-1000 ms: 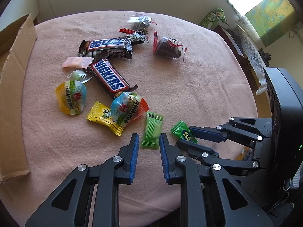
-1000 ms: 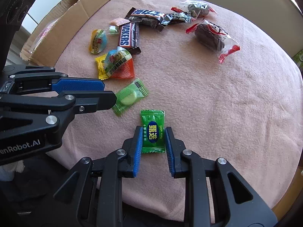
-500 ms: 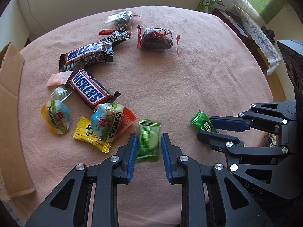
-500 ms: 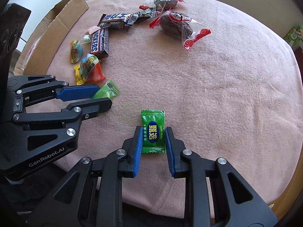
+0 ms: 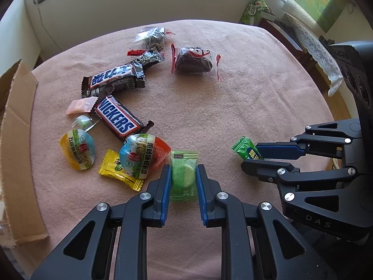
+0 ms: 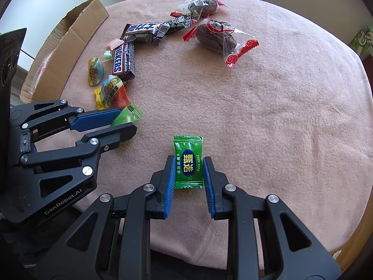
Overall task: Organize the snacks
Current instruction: 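Carry the green candy with the right tool into the box and release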
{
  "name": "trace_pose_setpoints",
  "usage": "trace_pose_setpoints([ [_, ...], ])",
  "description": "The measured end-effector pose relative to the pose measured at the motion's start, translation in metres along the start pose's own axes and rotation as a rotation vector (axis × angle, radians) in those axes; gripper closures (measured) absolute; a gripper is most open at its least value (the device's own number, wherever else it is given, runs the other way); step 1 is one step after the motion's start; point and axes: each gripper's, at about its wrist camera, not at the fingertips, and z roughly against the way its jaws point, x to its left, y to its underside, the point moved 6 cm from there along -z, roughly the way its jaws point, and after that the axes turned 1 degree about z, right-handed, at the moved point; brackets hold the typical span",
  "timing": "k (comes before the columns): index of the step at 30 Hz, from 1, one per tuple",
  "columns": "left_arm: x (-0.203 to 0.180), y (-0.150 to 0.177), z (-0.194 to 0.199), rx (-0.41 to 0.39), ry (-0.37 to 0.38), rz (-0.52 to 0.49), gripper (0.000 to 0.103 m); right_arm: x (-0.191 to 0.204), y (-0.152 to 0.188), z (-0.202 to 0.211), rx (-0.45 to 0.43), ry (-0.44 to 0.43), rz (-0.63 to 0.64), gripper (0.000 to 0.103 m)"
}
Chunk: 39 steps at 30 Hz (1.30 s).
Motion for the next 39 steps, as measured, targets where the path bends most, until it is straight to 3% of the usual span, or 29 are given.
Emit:
trace_pose_setpoints([
  [5,0.013,-0.001,0.020,-0.032,0.029,0.069,0.084,0.005,-0.013,0.011,-0.025,-0.006,0.012,0.079],
  [15,0.040,-0.011,0.060,-0.131,0.013,0.182,0.084,0.039,-0.046,0.028,-0.092,-0.022,0.093,0.079],
  [30,0.109,-0.001,0.109,-0.254,-0.086,0.373,0.084,0.119,-0.124,0.046,-0.188,-0.090,0.279,0.079],
  [39,0.150,0.020,0.125,-0.283,-0.144,0.477,0.084,0.162,-0.156,0.038,-0.194,-0.123,0.352,0.079],
])
